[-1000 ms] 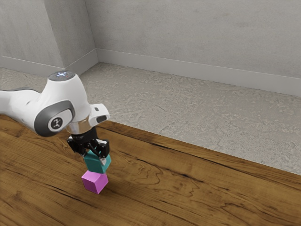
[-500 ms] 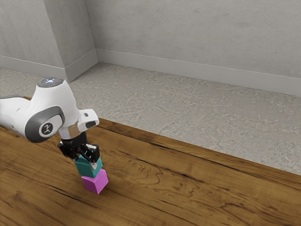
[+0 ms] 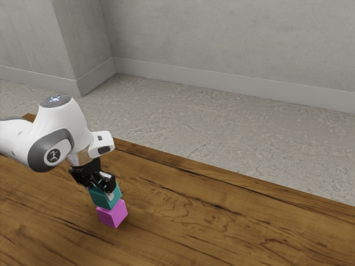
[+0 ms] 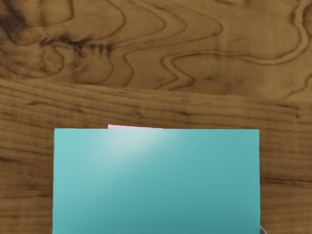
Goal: Pick up the blue block with one arm, and put the blue block on the pink block with one arm
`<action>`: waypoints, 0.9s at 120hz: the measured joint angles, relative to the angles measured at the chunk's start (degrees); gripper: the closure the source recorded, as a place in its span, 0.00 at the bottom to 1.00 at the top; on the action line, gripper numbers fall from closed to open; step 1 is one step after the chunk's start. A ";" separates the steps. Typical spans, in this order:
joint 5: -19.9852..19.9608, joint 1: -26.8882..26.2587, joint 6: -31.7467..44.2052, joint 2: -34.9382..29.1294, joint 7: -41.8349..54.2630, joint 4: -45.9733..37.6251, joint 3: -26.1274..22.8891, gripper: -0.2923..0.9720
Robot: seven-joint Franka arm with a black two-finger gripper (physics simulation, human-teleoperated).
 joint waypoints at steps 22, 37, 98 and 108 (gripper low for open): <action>-0.03 0.00 0.72 0.16 1.49 -0.37 0.00 0.50; -0.33 -0.01 0.91 0.22 2.53 -0.40 0.00 0.42; -0.03 -0.48 -29.63 10.27 5.45 49.07 -3.07 0.25; 0.33 -0.95 -36.26 13.17 5.59 54.89 -3.52 0.24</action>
